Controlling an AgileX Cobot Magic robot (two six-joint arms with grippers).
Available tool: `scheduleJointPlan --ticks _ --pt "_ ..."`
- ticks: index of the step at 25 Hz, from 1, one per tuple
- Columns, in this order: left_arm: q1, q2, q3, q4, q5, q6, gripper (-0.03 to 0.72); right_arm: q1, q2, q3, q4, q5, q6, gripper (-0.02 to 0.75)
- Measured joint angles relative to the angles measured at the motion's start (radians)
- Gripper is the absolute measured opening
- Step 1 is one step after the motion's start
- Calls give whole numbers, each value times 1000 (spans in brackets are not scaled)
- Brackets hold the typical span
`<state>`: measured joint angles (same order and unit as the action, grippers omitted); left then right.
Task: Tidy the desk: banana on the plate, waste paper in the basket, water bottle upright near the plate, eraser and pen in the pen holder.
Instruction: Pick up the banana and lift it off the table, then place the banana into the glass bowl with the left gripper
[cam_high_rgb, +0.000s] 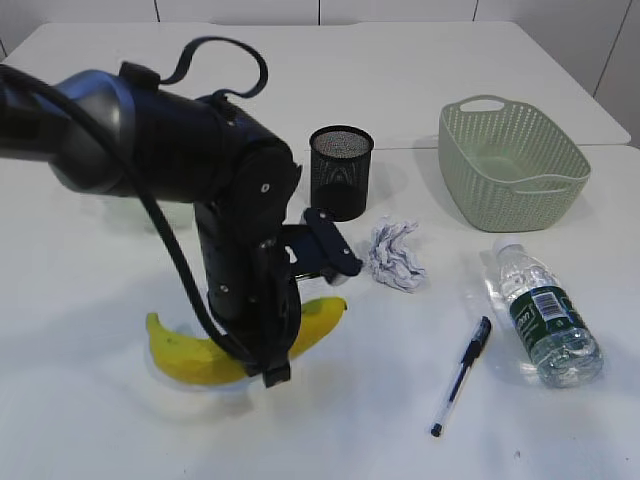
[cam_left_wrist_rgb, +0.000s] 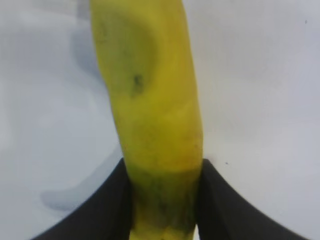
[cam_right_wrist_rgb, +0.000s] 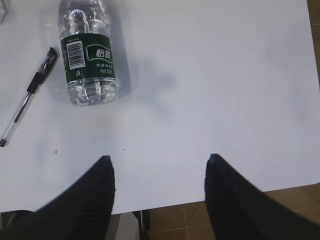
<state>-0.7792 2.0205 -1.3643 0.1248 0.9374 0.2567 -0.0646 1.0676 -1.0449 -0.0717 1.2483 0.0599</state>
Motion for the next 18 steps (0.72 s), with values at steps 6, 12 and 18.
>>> scheduleJointPlan --ticks 6,12,18 --pt "0 0 -183 65 71 -59 232 0 0 0 -18 0 0 445" --pt "0 0 -346 128 119 -120 232 0 0 0 -19 0 0 438" --pt "0 0 -406 272 124 -209 232 0 0 0 -19 0 0 437"
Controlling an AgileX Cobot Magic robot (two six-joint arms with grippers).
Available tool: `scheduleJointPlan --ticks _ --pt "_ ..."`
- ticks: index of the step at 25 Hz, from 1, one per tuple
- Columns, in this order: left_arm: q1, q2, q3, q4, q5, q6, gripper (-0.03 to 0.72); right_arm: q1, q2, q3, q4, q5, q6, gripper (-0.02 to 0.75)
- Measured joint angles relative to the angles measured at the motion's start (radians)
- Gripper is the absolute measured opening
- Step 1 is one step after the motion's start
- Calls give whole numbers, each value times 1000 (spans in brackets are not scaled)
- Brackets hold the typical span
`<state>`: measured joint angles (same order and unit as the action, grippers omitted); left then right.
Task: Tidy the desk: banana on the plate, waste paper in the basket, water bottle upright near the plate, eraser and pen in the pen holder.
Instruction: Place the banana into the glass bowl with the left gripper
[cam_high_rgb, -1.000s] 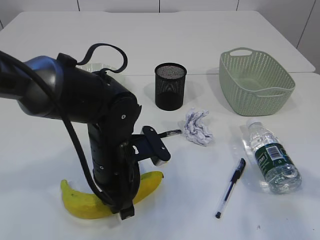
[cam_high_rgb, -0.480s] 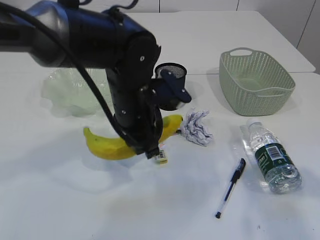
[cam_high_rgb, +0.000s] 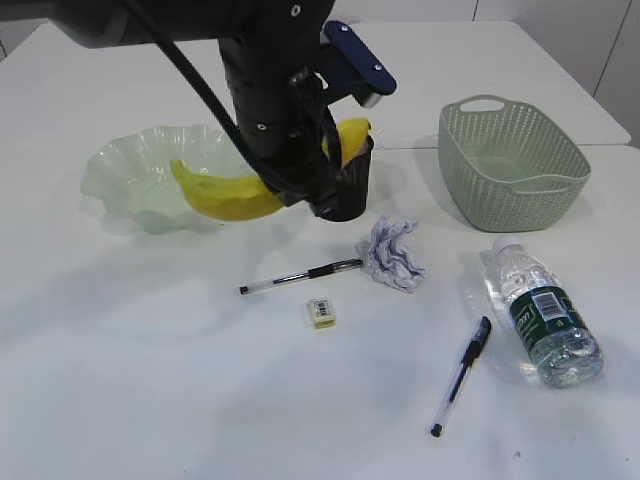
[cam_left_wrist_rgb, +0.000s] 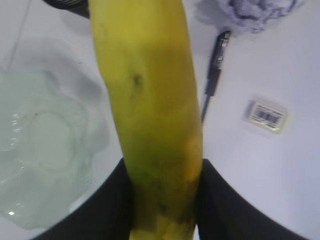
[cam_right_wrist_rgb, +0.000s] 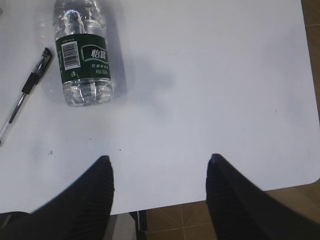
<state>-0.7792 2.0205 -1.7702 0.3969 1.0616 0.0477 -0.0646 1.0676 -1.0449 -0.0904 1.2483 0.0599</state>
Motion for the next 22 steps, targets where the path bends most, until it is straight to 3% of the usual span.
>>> scheduleJointPlan --ticks 4,9,16,22 --pt "16 0 -4 149 2 -114 232 0 0 0 0 0 0 437" --pt "68 0 -4 262 4 -225 232 0 0 0 0 0 0 436" --pt "160 0 -4 324 -33 -302 233 0 0 0 0 0 0 436" --pt "233 0 -4 330 -173 -379 235 0 0 0 -6 0 0 435"
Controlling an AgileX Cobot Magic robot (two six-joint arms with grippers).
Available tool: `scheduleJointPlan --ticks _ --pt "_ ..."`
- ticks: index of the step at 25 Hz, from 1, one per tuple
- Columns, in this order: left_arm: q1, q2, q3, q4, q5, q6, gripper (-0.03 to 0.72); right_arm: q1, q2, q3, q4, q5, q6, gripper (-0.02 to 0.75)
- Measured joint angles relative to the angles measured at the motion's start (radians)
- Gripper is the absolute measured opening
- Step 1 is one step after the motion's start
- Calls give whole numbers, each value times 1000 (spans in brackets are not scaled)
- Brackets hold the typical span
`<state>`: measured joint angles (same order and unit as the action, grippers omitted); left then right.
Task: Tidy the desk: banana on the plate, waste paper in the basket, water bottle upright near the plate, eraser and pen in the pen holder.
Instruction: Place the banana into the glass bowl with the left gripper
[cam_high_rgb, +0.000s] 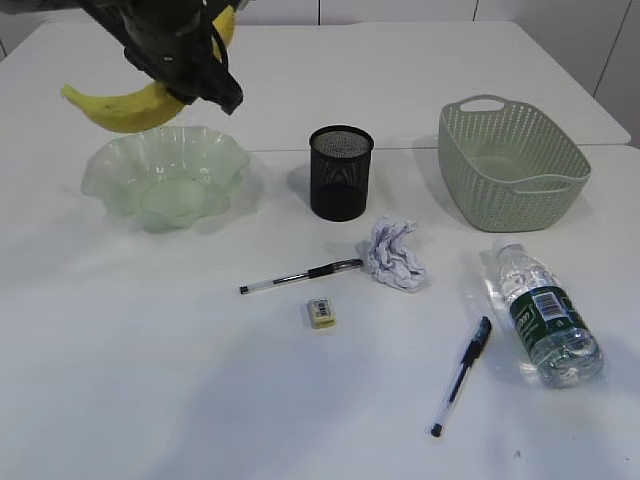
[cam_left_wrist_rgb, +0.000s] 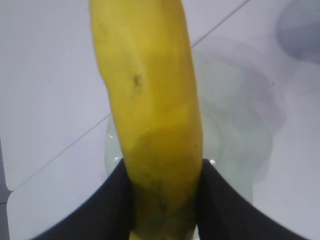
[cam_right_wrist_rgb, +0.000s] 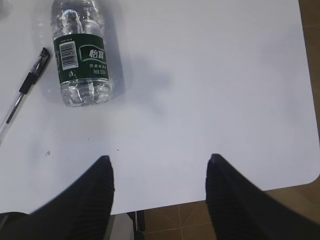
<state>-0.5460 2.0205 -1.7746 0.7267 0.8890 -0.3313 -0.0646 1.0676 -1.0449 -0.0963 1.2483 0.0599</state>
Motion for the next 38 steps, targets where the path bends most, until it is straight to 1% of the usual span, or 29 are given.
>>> scheduleJointPlan --ticks 3,10,15,17,24,38 --pt "31 0 0 1 -71 -41 235 0 0 0 -2 0 0 435" --pt "119 2 0 -4 -228 -187 236 0 0 0 -2 0 0 435" --pt "182 18 0 -96 -270 -214 236 0 0 0 -2 0 0 435" --pt "195 31 0 -130 -276 -216 236 0 0 0 -2 0 0 435" --pt "197 86 0 -187 -287 -218 239 0 0 0 -2 0 0 431" --pt "197 188 0 -198 -304 -218 244 0 0 0 -2 0 0 431"
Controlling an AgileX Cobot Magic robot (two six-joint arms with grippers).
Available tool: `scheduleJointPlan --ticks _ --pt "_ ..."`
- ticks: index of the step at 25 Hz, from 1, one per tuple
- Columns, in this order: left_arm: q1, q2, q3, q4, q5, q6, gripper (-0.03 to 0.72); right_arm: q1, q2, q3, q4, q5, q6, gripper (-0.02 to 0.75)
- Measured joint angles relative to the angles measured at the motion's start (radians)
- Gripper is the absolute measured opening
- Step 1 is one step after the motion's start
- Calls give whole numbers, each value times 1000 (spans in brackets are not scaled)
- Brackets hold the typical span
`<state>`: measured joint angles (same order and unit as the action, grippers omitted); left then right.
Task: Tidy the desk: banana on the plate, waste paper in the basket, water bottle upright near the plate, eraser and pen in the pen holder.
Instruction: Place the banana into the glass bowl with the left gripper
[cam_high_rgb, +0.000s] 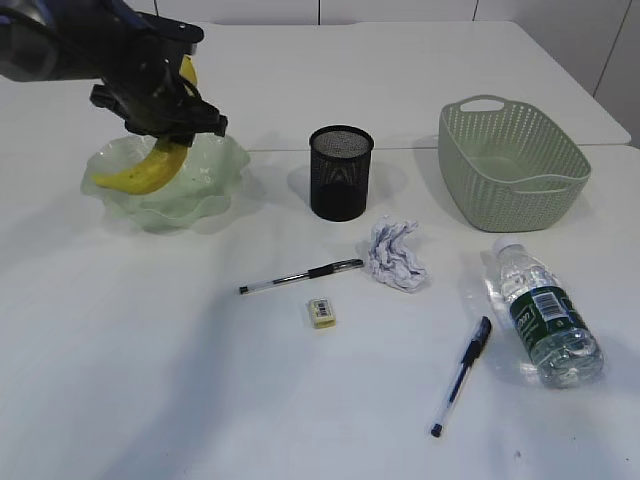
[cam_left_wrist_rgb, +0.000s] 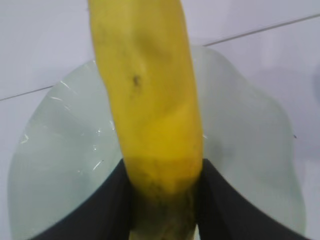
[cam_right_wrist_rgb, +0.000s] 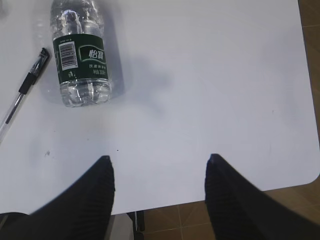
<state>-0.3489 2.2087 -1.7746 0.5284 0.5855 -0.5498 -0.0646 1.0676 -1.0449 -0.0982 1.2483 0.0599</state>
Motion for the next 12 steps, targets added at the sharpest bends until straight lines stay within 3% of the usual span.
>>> scheduleJointPlan --ticks 12 --pt "0 44 0 14 -64 0 253 0 0 0 -2 0 0 430"
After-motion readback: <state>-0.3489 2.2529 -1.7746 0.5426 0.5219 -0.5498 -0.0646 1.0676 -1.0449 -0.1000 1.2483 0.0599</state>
